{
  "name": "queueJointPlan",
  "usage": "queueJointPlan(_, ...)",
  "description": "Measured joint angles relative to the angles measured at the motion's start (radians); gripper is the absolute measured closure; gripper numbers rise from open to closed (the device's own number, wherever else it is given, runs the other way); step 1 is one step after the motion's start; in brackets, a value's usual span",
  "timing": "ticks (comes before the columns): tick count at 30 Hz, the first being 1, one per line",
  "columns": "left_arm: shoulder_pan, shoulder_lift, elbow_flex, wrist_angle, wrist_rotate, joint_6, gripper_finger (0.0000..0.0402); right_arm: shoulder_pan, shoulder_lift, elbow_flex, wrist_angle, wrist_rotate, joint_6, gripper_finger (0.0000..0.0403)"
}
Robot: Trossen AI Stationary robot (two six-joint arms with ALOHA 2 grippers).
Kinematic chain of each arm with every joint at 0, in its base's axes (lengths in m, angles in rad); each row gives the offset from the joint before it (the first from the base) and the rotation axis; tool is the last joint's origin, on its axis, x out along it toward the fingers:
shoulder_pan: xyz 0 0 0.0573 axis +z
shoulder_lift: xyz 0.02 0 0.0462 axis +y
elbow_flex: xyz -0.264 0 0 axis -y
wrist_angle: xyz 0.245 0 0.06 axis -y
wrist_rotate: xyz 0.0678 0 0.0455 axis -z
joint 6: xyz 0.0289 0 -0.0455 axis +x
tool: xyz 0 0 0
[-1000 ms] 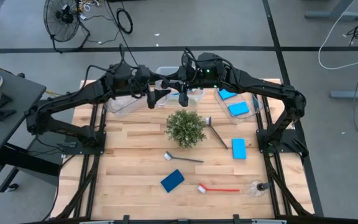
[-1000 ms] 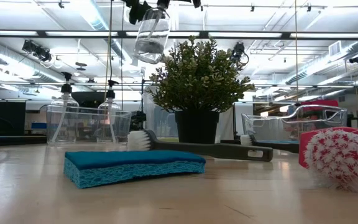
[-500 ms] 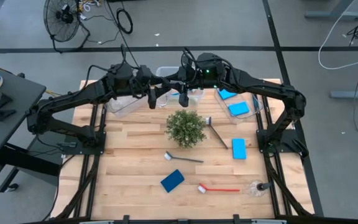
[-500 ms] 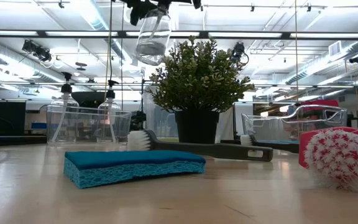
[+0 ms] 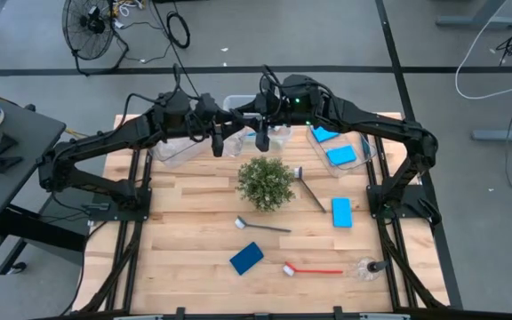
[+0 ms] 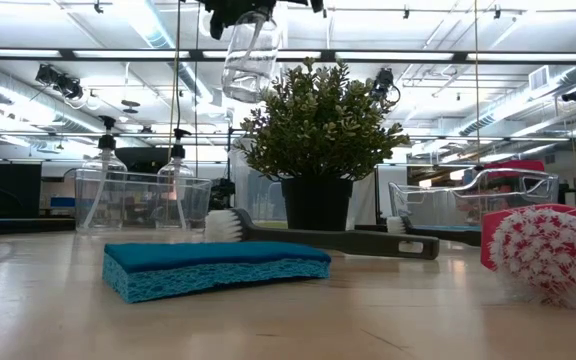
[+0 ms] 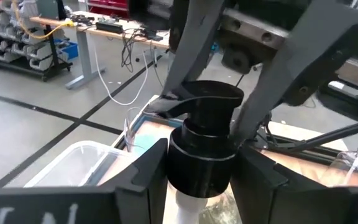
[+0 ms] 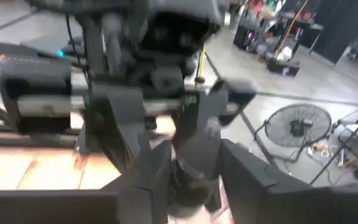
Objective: Pick & Place Kitchen Sink Supplies
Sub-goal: Put the transparent soap dispenser into the left transparent bin
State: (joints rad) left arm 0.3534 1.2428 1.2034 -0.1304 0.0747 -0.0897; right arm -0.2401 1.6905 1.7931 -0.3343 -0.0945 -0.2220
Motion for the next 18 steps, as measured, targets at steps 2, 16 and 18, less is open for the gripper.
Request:
queueJointPlan(2,0.001,0.0,0.0,-0.004,-0.003,-0.004,0.0258,0.0,-0.001,0.0,0.026,0.0,-0.001,0.0246)
queueJointPlan(16,0.003,-0.079,0.0,-0.155,-0.147,0.024,0.026,-0.002,-0.052,0.001,0.104,0.035,0.002,0.0084)
queueJointPlan(18,0.003,-0.106,0.0,-0.179,-0.186,0.03,0.026,-0.002,-0.065,0.001,0.105,0.058,0.0,0.0081)
